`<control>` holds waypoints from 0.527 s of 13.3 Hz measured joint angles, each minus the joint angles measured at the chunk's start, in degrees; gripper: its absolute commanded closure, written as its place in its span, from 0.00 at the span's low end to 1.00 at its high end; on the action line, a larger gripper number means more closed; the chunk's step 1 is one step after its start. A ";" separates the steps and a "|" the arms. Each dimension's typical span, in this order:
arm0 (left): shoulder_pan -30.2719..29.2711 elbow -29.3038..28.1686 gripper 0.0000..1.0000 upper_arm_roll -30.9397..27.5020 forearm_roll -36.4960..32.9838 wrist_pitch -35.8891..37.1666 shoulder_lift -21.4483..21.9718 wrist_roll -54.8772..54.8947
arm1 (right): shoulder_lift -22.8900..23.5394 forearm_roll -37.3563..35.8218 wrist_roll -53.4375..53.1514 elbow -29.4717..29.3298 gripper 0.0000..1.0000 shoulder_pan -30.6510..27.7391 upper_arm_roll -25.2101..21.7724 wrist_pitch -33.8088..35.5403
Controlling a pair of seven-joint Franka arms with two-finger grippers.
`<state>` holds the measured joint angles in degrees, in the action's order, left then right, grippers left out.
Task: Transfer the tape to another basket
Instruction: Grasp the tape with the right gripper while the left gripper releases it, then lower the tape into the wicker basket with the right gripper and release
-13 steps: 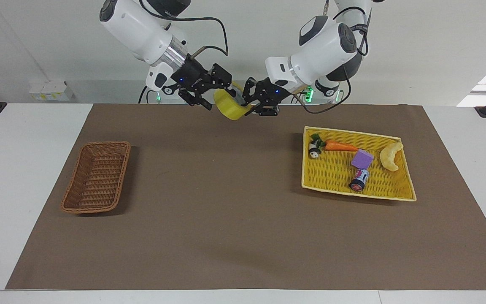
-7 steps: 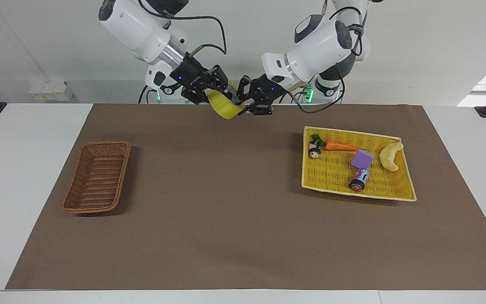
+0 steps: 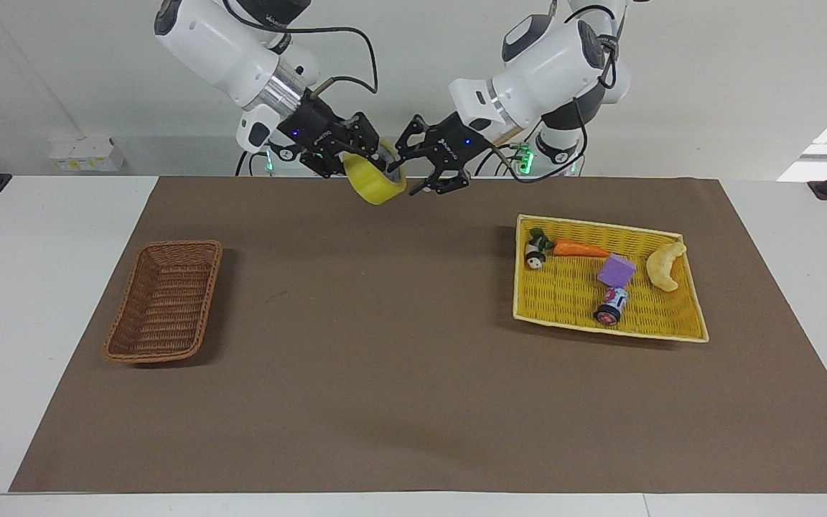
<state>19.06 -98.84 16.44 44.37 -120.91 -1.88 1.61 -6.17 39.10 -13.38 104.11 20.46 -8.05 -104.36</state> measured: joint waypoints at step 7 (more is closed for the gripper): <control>-2.63 -0.11 0.00 -1.23 -15.17 3.72 0.76 -1.13 | -0.03 2.67 6.87 -0.39 1.00 -14.54 -0.36 5.15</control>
<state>16.43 -98.96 15.20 29.20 -117.18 -1.12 0.48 -6.21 41.78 -6.51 103.71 5.92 -8.41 -99.22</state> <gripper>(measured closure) 0.000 0.480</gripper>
